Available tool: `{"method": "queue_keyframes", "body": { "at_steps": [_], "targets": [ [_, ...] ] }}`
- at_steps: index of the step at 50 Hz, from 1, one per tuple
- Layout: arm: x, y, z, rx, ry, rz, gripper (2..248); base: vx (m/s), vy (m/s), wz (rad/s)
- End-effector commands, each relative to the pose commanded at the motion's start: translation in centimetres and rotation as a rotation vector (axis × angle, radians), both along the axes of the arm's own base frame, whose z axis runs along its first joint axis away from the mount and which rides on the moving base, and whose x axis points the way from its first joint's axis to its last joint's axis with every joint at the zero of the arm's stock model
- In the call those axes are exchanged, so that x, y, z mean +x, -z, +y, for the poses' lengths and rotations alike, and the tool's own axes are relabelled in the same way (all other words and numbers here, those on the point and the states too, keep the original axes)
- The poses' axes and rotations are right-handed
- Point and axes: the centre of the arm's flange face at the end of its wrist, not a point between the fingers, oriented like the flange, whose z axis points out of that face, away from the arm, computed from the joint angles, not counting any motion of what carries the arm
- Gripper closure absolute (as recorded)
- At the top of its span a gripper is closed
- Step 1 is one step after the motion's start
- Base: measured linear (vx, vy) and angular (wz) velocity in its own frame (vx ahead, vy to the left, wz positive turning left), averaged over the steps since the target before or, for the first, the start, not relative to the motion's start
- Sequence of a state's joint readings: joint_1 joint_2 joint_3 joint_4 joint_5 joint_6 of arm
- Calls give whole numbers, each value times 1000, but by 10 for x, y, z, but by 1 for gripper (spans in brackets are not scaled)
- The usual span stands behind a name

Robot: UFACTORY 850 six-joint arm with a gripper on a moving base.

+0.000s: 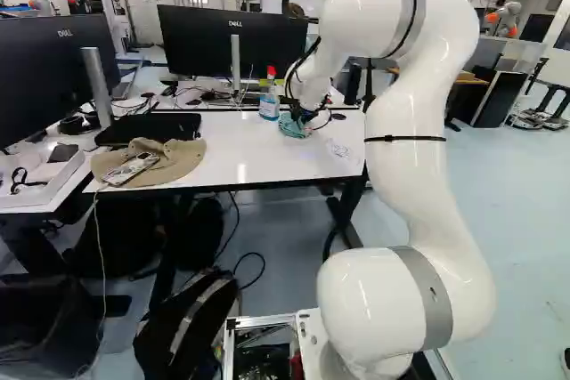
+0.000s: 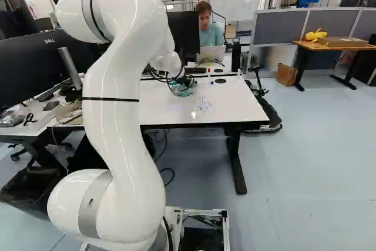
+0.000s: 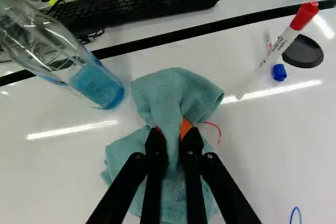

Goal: Clean the table with the green towel

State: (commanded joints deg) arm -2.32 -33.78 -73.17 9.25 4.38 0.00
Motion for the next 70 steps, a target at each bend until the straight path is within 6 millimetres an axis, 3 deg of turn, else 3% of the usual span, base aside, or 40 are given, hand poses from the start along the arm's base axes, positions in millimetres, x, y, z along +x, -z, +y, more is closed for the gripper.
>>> {"method": "queue_keyframes", "body": {
  "at_steps": [25,58,70],
  "targets": [
    [-16,-1,-38,1,59,11,204,0,0,0],
    [-76,-7,-28,4,53,55,204,0,0,0],
    [-78,-7,-11,3,23,58,204,0,0,0]
  ]
}}
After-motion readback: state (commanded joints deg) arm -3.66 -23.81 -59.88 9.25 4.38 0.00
